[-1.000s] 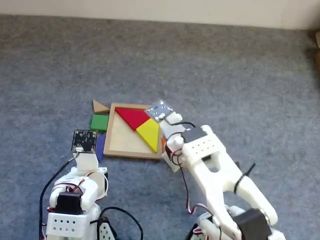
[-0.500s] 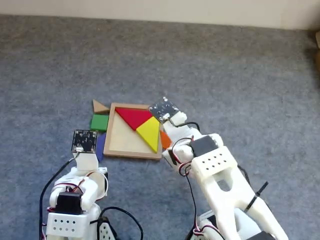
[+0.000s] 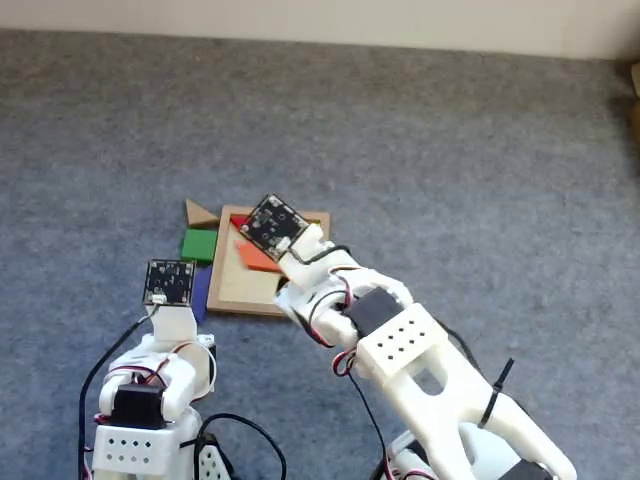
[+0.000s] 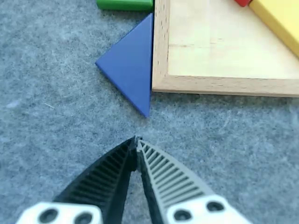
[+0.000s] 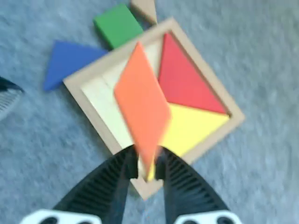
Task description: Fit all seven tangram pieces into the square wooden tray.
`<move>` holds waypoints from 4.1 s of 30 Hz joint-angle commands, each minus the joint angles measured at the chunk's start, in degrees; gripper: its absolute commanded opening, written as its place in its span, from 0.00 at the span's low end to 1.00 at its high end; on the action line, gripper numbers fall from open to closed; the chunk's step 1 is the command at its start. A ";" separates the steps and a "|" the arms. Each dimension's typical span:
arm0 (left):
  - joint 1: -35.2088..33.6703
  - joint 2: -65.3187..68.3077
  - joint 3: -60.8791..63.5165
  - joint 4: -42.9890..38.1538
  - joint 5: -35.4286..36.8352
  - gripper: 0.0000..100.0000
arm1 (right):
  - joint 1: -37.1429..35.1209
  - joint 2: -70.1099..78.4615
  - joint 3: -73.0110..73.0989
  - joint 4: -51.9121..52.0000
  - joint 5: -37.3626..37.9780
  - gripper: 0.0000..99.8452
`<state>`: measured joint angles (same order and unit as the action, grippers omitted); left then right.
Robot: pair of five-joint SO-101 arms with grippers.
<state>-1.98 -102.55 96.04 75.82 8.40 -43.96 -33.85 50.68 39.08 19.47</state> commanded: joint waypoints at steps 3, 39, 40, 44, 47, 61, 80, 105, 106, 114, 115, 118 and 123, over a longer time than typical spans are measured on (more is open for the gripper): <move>-0.84 -1.10 1.19 0.18 0.00 0.00 | -1.19 2.95 -0.75 -3.82 0.79 0.04; -0.84 -1.10 1.19 0.18 0.00 0.00 | -5.85 32.22 -4.18 -40.84 -8.62 0.04; -0.84 -1.10 1.19 0.18 0.00 0.00 | -6.11 32.92 -4.26 -40.84 -8.62 0.04; -0.84 -1.10 1.19 0.18 0.00 0.00 | -5.85 36.62 -6.02 -40.92 -8.62 0.04; -0.84 -1.10 1.19 0.18 0.00 0.00 | -5.76 38.02 -7.25 -40.84 -8.62 0.04; -0.84 -1.10 1.19 0.18 0.00 0.00 | -4.53 37.85 -6.81 -26.42 -3.08 0.04; -0.84 -1.10 1.19 0.18 0.00 0.00 | 2.68 37.67 -6.81 -7.96 7.03 0.04; -0.84 -1.10 1.19 0.18 0.00 0.00 | 3.65 19.03 2.95 -30.81 -8.18 0.04; -0.84 -1.10 1.19 0.18 0.00 0.00 | 2.86 21.05 2.95 -32.31 -8.18 0.04; -0.84 -1.10 1.19 0.18 0.00 0.00 | 0.22 31.34 1.19 -34.95 -5.27 0.04; -0.84 -1.10 1.19 0.18 0.00 0.00 | 0.31 31.52 1.01 -34.24 -4.04 0.04; -0.84 -1.10 1.19 0.18 0.00 0.00 | 0.40 31.43 1.36 -30.02 -1.41 0.04; -0.84 -1.10 1.19 0.18 0.00 0.00 | 0.48 30.46 1.01 -19.03 3.34 0.04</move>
<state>-1.98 -102.55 96.04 75.82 8.40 -42.90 -3.60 52.35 13.93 19.82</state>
